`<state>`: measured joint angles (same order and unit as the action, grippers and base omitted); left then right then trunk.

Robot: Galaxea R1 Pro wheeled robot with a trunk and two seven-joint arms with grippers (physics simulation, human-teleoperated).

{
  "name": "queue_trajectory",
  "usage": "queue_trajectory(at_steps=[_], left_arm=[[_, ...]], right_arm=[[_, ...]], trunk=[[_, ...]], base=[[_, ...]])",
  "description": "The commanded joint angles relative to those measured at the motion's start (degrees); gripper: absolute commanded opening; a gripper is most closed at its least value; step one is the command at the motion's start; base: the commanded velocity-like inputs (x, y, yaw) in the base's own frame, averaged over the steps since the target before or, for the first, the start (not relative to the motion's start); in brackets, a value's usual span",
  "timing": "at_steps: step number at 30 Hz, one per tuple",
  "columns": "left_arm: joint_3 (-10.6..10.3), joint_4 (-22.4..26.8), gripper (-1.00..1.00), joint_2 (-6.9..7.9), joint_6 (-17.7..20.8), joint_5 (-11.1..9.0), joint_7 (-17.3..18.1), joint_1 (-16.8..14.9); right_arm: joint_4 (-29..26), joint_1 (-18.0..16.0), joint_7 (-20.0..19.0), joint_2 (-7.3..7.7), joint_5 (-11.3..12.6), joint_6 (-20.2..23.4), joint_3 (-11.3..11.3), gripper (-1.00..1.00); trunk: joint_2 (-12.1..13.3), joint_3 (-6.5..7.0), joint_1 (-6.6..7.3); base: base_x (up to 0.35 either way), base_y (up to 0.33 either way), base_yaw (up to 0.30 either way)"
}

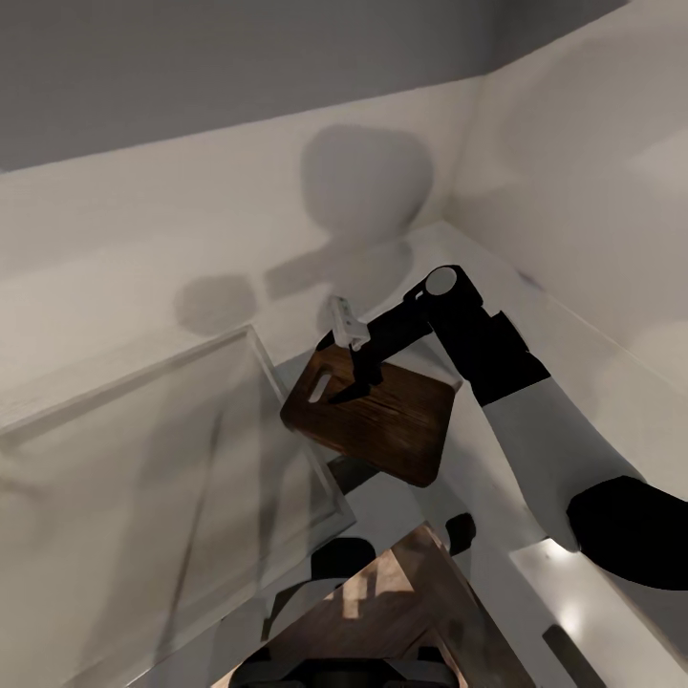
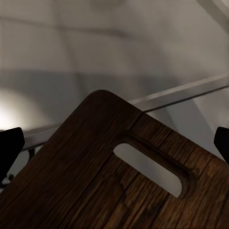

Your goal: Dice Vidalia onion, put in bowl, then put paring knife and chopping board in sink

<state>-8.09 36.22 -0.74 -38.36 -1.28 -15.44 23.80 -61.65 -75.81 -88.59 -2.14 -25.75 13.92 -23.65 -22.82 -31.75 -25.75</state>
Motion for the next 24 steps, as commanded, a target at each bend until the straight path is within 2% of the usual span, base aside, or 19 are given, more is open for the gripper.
queue_trajectory(at_steps=[1, 15, 24], left_arm=[[-0.3, 0.1, 1.00, 0.04, -0.1, -0.1, -0.4, 0.0], [-0.3, 0.0, 1.00, 0.04, -0.1, -0.1, -0.4, 0.0], [-0.3, -0.3, 1.00, 0.04, -0.1, -0.1, -0.4, 0.0]], right_arm=[[0.0, 0.0, -0.3, -0.04, -0.3, 0.6, 0.0, 1.00], [0.0, 0.0, 0.3, -0.06, -0.3, 0.8, 0.0, 1.00], [0.0, -0.1, 3.9, -0.21, -0.3, 2.6, 0.3, 1.00]], trunk=[[-0.1, -0.13, -0.03], [-0.1, -1.31, -0.03], [-0.1, -2.14, -0.03]], base=[[0.000, 0.000, 0.000], [0.000, 0.000, 0.000], [0.000, 0.000, 0.000]])
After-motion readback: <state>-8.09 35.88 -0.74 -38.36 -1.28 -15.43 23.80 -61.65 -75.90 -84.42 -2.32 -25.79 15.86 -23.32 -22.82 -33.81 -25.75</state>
